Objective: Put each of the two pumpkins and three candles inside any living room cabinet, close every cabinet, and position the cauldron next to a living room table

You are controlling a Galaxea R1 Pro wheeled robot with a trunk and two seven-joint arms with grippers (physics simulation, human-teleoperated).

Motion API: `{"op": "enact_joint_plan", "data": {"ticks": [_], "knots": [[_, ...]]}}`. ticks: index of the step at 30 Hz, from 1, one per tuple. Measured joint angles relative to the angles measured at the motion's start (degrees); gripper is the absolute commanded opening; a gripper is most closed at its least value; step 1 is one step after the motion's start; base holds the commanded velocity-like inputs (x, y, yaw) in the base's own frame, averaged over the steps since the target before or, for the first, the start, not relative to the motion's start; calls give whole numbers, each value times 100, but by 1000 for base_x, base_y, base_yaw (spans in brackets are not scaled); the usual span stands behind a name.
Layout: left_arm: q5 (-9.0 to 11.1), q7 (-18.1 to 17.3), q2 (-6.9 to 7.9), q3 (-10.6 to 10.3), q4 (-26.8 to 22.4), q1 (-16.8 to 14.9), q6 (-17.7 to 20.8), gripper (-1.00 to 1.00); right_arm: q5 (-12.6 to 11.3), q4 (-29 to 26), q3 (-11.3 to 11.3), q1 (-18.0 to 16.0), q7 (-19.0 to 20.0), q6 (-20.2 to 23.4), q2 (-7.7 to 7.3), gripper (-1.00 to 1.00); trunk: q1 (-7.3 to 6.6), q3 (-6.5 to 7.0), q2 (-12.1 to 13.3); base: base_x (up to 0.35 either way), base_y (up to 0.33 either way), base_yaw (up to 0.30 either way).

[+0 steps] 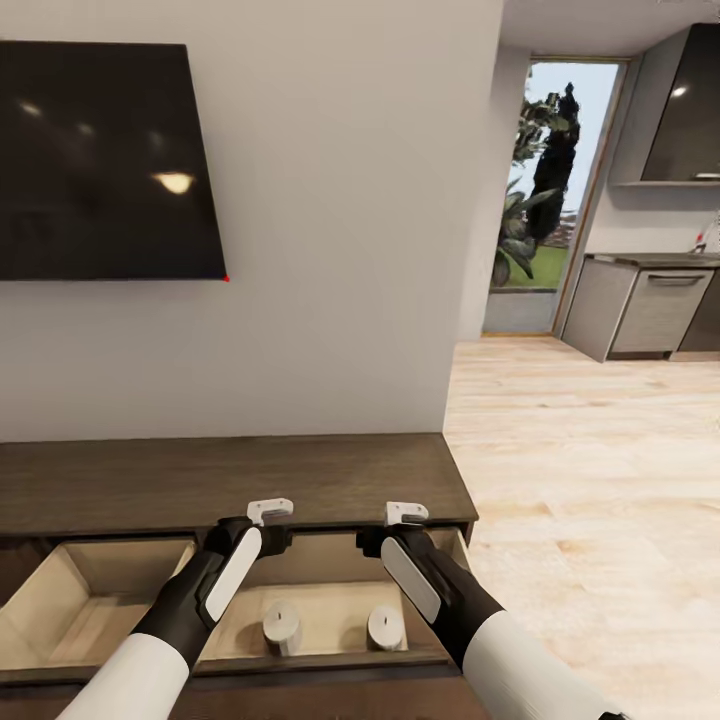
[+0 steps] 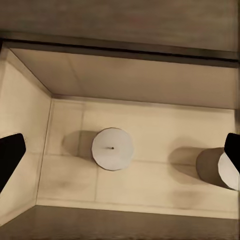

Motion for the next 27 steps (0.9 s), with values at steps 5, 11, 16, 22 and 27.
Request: {"op": "enact_joint_plan", "data": {"ticks": [5, 11, 16, 22, 27], "knots": [[0, 0, 0, 0, 0, 0, 0, 100, 0, 0, 0, 0, 0, 0, -1, 100, -110, 90, 201, -142, 0, 0], [0, 0, -3, 0, 0, 0, 0, 100, 0, -2, 0, 0, 0, 0, 0, 100, -242, 197, 441, -176, 0, 0], [0, 0, -8, 0, 0, 0, -1, 100, 0, 0, 0, 0, 0, 2, -2, 100, -351, 287, 642, -184, 0, 0], [0, 0, -17, 0, 0, 0, -3, 100, -1, -2, 0, 0, 4, 10, -7, 100, -482, 395, 883, -288, 0, 0], [0, 0, -17, 0, 0, 0, -1, 100, 0, -4, 0, 0, 8, 9, -8, 100, -594, 485, 1083, -123, 0, 0]]}}
